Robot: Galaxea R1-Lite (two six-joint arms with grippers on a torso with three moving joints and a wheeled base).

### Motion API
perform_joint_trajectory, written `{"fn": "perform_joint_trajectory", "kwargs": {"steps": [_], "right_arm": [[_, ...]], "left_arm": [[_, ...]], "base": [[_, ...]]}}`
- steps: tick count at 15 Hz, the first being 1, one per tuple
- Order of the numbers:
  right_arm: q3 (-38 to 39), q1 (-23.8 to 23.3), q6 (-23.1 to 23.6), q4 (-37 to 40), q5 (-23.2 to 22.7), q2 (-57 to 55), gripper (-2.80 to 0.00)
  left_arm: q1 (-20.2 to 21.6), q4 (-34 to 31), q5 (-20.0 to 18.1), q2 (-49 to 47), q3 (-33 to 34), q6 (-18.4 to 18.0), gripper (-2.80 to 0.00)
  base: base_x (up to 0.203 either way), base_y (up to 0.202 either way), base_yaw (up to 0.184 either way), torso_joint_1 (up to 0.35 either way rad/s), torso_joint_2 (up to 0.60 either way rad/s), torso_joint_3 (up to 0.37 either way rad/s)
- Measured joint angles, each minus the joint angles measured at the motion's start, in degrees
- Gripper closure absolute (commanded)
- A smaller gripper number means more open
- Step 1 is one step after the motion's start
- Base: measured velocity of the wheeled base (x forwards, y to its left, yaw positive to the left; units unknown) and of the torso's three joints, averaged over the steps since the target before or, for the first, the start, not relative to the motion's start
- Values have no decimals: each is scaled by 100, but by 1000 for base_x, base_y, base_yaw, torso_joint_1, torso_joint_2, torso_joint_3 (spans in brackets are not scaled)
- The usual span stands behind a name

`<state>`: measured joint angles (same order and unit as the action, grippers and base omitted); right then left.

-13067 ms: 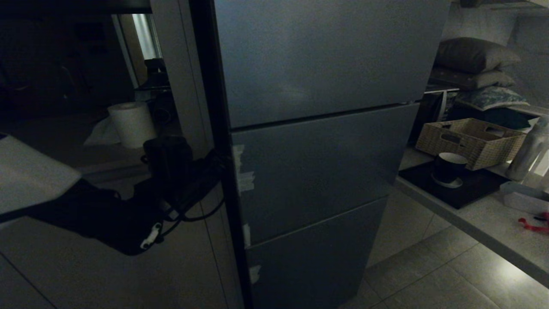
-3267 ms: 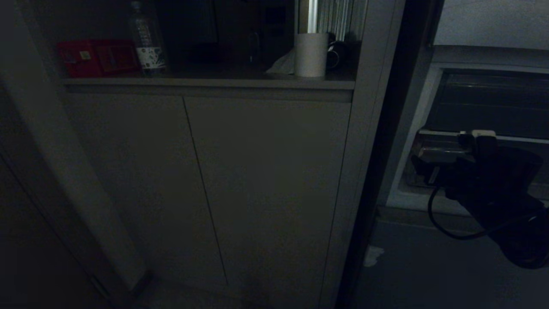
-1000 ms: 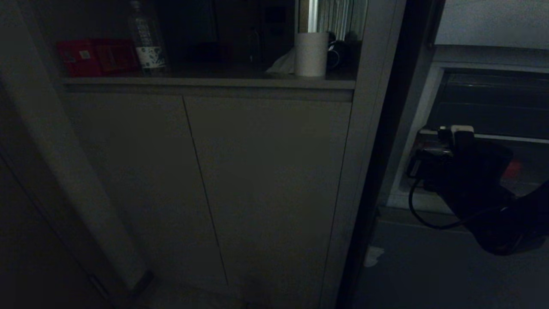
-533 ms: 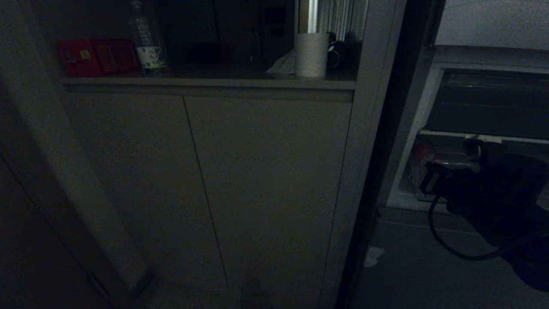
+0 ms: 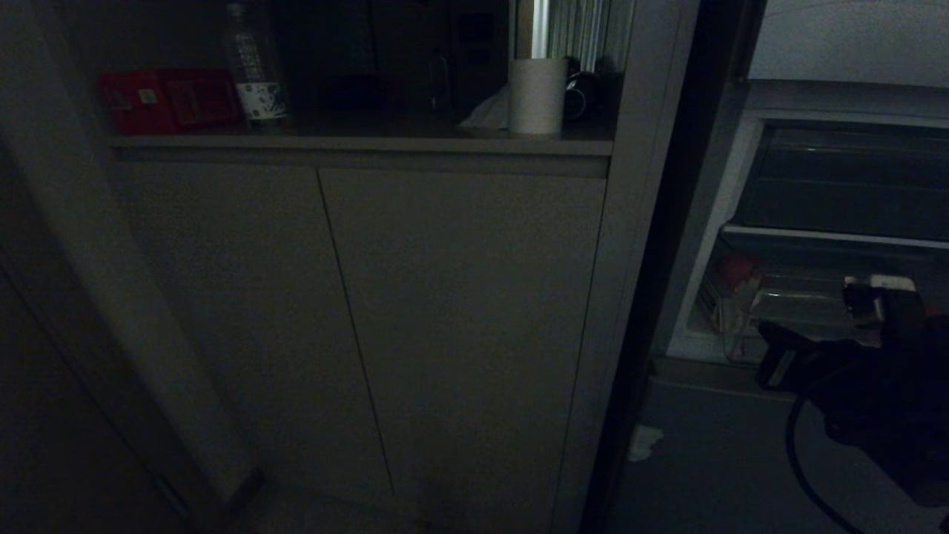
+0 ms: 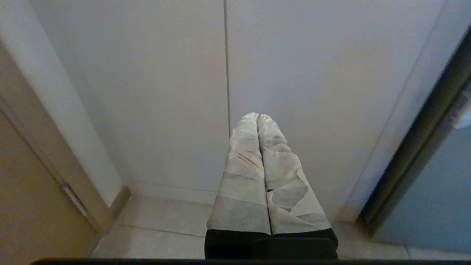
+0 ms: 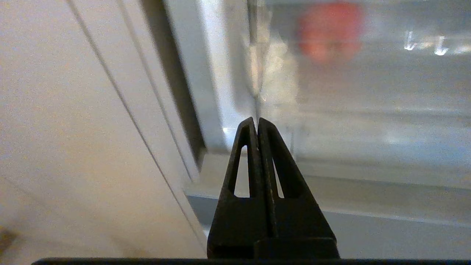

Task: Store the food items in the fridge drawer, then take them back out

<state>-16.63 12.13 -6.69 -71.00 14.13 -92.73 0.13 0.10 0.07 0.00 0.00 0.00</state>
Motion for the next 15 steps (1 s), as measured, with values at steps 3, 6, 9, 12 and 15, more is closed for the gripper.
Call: {"fn": "perform_joint_trajectory", "kwargs": {"steps": [3, 6, 9, 12, 15], "right_arm": [[178, 27, -16, -19, 0, 133, -280], [302, 43, -16, -13, -3, 261, -280], [339, 46, -9, 312, 12, 735, -280], [-213, 43, -45, 1755, -6, 1846, -280], [-1727, -27, -90, 4245, -63, 2778, 0]], "left_arm": [[-6, 1, 0, 0, 0, 0, 0], [-6, 0, 2, 0, 0, 0, 0], [-6, 0, 4, 0, 0, 0, 0], [-6, 1, 2, 0, 0, 0, 0], [-6, 0, 2, 0, 0, 0, 0]], "base": [[0, 0, 0, 0, 0, 0], [0, 0, 0, 0, 0, 0], [0, 0, 0, 0, 0, 0], [0, 0, 0, 0, 0, 0], [0, 0, 0, 0, 0, 0]]}}
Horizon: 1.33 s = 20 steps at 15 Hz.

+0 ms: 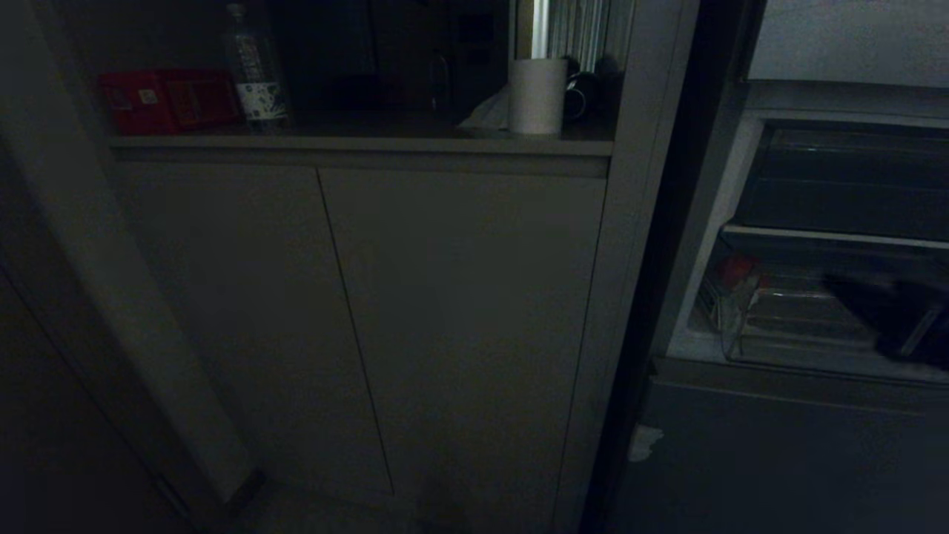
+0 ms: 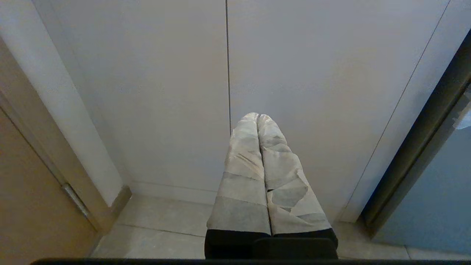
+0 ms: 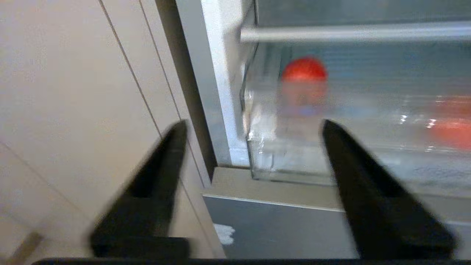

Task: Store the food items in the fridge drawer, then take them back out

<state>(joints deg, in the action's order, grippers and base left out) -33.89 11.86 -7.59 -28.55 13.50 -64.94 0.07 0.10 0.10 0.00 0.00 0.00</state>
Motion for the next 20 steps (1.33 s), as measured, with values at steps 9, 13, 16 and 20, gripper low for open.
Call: {"fn": "perform_joint_trajectory", "kwargs": {"steps": [9, 13, 16, 20], "right_arm": [[-2364, -1018, 46, 2644, -89, -1535, 0], [-2975, -1400, 27, 2638, -307, -2402, 0], [-3341, -1571, 32, 2605, -527, -2830, 0], [-3716, -1692, 78, 2679, -579, -3160, 0]], "left_arm": [[0, 0, 0, 0, 0, 0, 0], [0, 1, -1, 0, 0, 0, 0], [0, 1, -1, 0, 0, 0, 0], [0, 1, 0, 0, 0, 0, 0]], "base": [[0, 0, 0, 0, 0, 0], [0, 0, 0, 0, 0, 0], [0, 0, 0, 0, 0, 0], [0, 0, 0, 0, 0, 0]]}}
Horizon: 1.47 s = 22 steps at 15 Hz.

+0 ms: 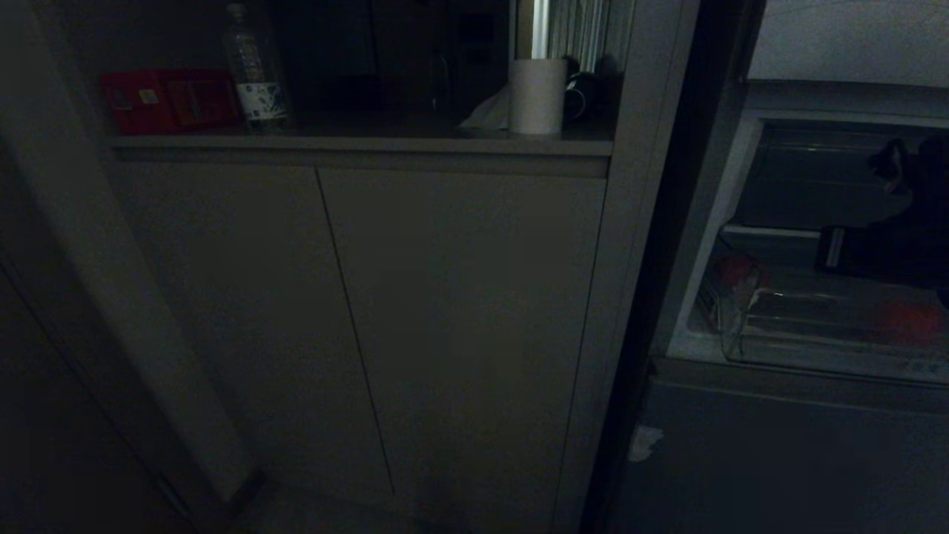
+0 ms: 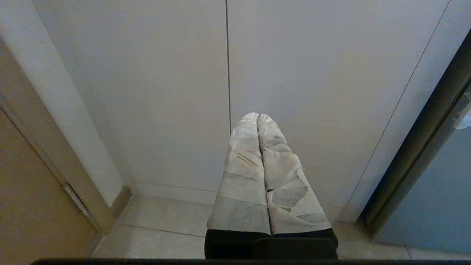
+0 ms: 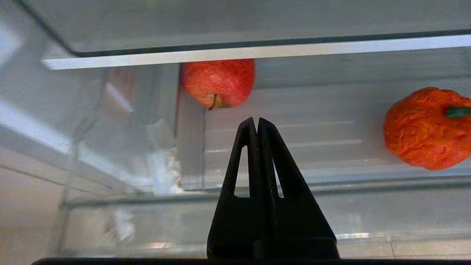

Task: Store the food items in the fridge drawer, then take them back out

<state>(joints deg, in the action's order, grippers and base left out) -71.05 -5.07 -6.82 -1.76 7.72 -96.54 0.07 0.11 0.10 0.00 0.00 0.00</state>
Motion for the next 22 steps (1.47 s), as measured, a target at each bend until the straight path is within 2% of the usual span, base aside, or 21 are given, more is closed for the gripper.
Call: {"fn": "perform_joint_trajectory", "kwargs": {"steps": [3, 7, 9, 14, 22], "right_arm": [[-182, -11, 23, 610, 11, -37, 0], [-1005, -101, 28, 2704, 5, 155, 0], [-1409, -221, 1, 3462, 5, 246, 0], [-1097, -265, 34, 3560, 5, 493, 0], [159, -537, 237, 3533, 0, 1699, 0]], "left_arm": [[0, -1, 0, 0, 0, 0, 0], [0, -1, 0, 0, 0, 0, 0], [0, -1, 0, 0, 0, 0, 0], [-2, -1, 1, 0, 0, 0, 0], [0, -1, 0, 0, 0, 0, 0]], "base": [[0, 0, 0, 0, 0, 0], [0, 0, 0, 0, 0, 0], [0, 0, 0, 0, 0, 0], [0, 0, 0, 0, 0, 0], [0, 0, 0, 0, 0, 0]]}}
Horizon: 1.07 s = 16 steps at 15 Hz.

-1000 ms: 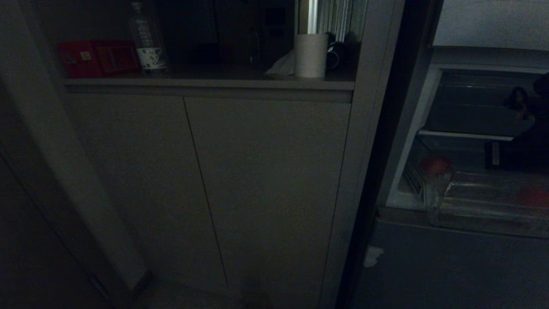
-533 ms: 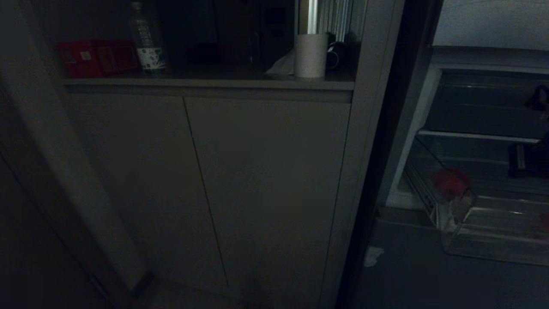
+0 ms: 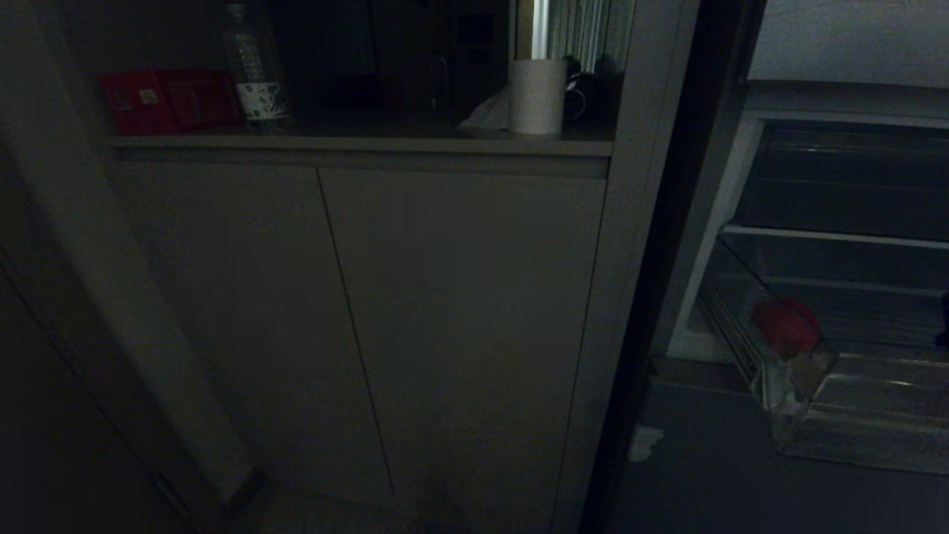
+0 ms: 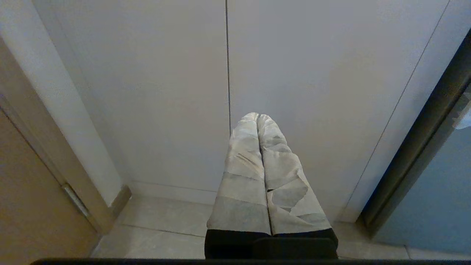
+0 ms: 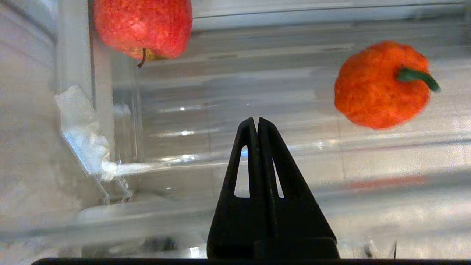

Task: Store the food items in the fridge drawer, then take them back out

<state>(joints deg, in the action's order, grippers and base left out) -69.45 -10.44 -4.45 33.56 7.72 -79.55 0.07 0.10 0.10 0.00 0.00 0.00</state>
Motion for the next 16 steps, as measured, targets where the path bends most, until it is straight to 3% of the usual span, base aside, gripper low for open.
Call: {"fn": "perform_joint_trajectory", "kwargs": {"steps": [5, 7, 8, 16], "right_arm": [[-215, 1, -40, -198, -23, -112, 0], [-419, 93, -81, -202, -326, -314, 0], [-483, 149, -95, -198, -453, -404, -280], [-632, 501, -587, -205, -1161, -1263, -280]], "left_arm": [[0, 0, 0, 0, 0, 0, 0], [0, 1, 0, 0, 0, 0, 0], [0, 0, -3, 0, 0, 0, 0], [0, 1, -2, 0, 0, 0, 0]], "base": [[0, 0, 0, 0, 0, 0], [0, 0, 0, 0, 0, 0], [0, 0, 0, 0, 0, 0], [0, 0, 0, 0, 0, 0]]}}
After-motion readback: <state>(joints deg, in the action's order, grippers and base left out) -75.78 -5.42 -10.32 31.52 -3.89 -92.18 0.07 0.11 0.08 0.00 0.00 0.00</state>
